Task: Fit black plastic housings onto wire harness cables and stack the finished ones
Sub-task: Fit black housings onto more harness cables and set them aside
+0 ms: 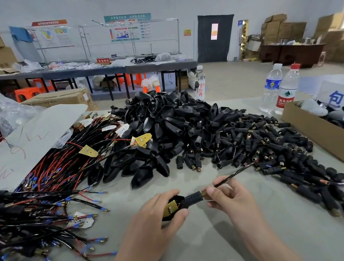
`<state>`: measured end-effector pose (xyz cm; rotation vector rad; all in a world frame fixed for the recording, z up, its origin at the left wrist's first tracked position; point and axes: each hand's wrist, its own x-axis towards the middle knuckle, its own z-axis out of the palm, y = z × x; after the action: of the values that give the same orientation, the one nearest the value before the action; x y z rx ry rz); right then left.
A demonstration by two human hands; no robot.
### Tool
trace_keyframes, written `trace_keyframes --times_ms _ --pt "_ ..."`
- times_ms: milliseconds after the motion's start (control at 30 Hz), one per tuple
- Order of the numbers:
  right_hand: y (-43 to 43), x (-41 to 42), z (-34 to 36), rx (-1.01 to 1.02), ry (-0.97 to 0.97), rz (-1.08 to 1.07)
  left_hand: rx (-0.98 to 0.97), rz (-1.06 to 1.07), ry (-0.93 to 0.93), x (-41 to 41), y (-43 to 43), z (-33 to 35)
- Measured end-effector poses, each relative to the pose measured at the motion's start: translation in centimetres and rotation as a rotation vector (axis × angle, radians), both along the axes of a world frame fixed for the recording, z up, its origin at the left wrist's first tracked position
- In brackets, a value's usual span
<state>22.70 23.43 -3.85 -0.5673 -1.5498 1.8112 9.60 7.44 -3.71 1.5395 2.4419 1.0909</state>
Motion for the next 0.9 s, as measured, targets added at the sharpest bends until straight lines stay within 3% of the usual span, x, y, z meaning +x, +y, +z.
trace_keyframes --times_ms 267,467,767,900 --pt "-0.2 -0.1 0.2 0.037 0.008 -0.074 -0.015 -0.025 0.015 -0.3 -0.2 -0.2" --pt "-2.0 0.0 0.8 0.099 -0.008 -0.038 -0.04 0.041 0.242 -0.1 -2.1 0.9" --pt "-10.8 -4.0 3.5 -0.074 -0.032 0.304 -0.201 0.129 0.611 -6.2 -13.5 7.1" --pt "-15.0 -7.7 6.6 -0.047 -0.02 0.461 -0.266 0.227 0.726 -11.3 -19.5 10.9"
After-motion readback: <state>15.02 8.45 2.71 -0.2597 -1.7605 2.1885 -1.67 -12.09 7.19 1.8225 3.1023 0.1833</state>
